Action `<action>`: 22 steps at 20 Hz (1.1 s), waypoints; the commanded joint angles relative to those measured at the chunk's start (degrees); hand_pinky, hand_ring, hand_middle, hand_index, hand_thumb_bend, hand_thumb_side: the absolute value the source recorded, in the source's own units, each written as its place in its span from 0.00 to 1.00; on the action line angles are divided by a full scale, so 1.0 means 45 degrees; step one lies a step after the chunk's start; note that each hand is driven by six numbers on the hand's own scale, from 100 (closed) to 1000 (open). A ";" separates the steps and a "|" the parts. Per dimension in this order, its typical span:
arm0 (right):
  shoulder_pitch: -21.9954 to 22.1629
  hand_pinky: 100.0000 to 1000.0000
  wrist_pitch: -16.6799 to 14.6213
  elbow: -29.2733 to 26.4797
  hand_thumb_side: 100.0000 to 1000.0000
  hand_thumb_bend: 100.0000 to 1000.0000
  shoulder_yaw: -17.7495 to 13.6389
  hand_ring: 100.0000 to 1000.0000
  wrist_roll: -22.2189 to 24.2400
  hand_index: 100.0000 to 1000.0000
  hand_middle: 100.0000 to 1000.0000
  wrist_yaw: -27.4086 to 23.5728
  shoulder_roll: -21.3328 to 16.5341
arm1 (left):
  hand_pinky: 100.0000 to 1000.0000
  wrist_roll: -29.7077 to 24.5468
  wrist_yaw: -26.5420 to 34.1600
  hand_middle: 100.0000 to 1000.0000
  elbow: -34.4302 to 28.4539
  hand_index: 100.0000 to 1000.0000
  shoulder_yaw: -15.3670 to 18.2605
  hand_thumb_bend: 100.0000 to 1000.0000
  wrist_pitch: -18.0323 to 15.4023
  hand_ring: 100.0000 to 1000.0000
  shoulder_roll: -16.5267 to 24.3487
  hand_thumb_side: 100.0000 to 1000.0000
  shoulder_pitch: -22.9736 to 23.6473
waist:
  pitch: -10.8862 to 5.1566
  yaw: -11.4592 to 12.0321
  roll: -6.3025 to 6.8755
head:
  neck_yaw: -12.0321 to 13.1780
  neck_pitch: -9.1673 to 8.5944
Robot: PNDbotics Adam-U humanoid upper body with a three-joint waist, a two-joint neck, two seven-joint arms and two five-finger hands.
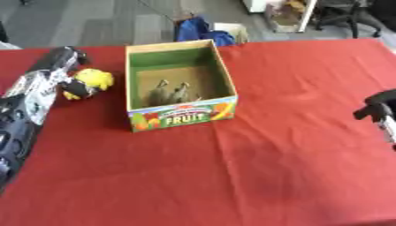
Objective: Pick up objects on the table and place them in the box.
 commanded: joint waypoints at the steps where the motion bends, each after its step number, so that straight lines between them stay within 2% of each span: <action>1: -0.0125 0.61 -0.0035 -0.0087 0.23 0.00 -0.0143 0.50 -0.0007 0.60 0.43 0.0052 -0.0199 | 0.61 -0.0559 -0.0142 0.54 0.0022 0.67 0.0056 0.44 0.0033 0.53 0.0202 0.09 -0.0158 | -0.0186 -0.0008 -0.0012 | -0.0043 -0.0125; 4: -0.0140 0.61 -0.0037 -0.0078 0.23 0.00 -0.0149 0.50 -0.0014 0.60 0.43 0.0047 -0.0200 | 0.57 -0.1259 -0.0345 0.47 0.0046 0.61 0.0056 0.35 0.0102 0.46 0.0220 0.08 -0.0164 | -0.0199 0.0008 -0.0011 | -0.0054 -0.0109; 7: -0.0147 0.61 -0.0038 -0.0070 0.23 0.00 -0.0154 0.50 -0.0015 0.60 0.43 0.0043 -0.0203 | 0.50 -0.1208 -0.0520 0.35 -0.0144 0.49 0.0125 0.18 0.0241 0.36 0.0245 0.04 -0.0175 | -0.0212 0.0021 -0.0013 | -0.0052 -0.0095; 10: -0.0127 0.61 -0.0037 -0.0057 0.23 0.00 -0.0170 0.50 -0.0030 0.60 0.43 0.0050 -0.0196 | 0.49 -0.0775 -0.0332 0.28 -0.0462 0.43 0.0139 0.14 0.0288 0.31 0.0261 0.04 -0.0185 | -0.0228 0.0034 -0.0019 | -0.0063 -0.0094; 14: -0.0139 0.61 -0.0039 -0.0044 0.23 0.00 -0.0172 0.50 -0.0026 0.60 0.43 0.0047 -0.0195 | 0.48 -0.0769 0.0604 0.25 -0.1364 0.39 0.0125 0.10 0.0242 0.28 0.0348 0.03 -0.0216 | -0.0266 0.0065 -0.0029 | -0.0088 -0.0062; 19: -0.0144 0.61 -0.0046 -0.0033 0.22 0.00 -0.0192 0.50 -0.0052 0.60 0.43 0.0031 -0.0209 | 0.48 -0.1040 0.1716 0.25 -0.3158 0.39 -0.0116 0.07 0.0214 0.28 0.0509 0.03 -0.0421 | -0.0324 0.0102 -0.0041 | -0.0132 -0.0023; 22: -0.0165 0.61 -0.0049 -0.0032 0.22 0.00 -0.0163 0.50 -0.0027 0.60 0.43 0.0012 -0.0214 | 0.48 -0.1269 0.2058 0.25 -0.4014 0.39 -0.0463 0.07 0.0020 0.28 0.0304 0.03 -0.0750 | -0.0371 0.0093 -0.0052 | -0.0090 0.0002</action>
